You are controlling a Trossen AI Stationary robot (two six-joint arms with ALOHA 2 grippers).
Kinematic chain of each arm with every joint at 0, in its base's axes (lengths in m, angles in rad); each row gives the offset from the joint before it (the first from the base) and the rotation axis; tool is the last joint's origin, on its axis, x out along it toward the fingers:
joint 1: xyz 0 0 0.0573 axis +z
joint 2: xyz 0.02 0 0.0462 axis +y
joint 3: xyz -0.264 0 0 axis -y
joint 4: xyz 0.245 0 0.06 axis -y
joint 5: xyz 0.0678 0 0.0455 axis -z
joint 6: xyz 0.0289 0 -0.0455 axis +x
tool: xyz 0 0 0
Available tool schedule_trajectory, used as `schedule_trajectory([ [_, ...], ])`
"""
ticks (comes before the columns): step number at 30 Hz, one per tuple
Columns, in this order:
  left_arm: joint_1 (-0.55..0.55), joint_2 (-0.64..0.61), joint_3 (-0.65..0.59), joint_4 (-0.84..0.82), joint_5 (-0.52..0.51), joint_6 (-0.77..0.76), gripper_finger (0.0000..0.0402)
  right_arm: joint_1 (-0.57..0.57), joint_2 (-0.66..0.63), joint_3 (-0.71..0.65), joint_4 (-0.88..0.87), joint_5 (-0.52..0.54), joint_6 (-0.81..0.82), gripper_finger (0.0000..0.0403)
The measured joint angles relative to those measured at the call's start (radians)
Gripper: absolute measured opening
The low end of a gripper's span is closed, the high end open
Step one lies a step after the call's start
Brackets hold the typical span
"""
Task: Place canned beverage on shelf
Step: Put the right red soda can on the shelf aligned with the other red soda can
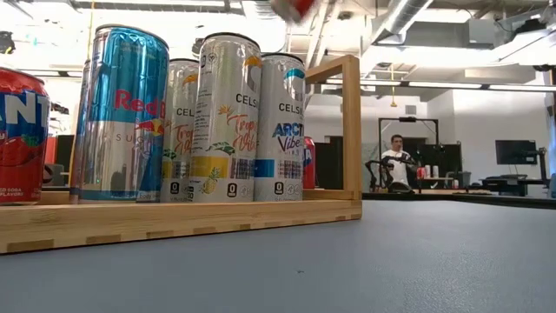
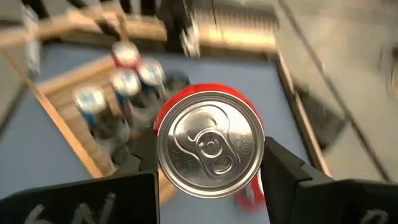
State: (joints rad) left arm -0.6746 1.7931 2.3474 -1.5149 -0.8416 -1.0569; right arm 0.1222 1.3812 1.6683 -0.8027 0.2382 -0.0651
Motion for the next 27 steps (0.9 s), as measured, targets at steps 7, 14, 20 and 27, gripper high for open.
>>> schedule_trajectory([
  [7, -0.002, -0.002, 0.0, 0.063, 0.047, 0.001, 0.0334, 0.12, 0.175, 0.114, 0.083, -0.006, -0.132, 0.015],
  [14, -0.018, -0.058, -0.001, 0.147, 0.072, 0.005, 0.0334, 0.176, 0.369, 0.299, 0.086, -0.078, -0.271, 0.0149],
  [20, -0.039, -0.109, -0.001, 0.181, 0.021, 0.021, 0.0334, 0.193, 0.539, 0.477, 0.088, -0.17, -0.355, 0.0148],
  [27, -0.046, -0.146, -0.001, 0.179, -0.001, 0.051, 0.0334, 0.22, 0.687, 0.588, 0.081, -0.294, -0.453, 0.0148],
])
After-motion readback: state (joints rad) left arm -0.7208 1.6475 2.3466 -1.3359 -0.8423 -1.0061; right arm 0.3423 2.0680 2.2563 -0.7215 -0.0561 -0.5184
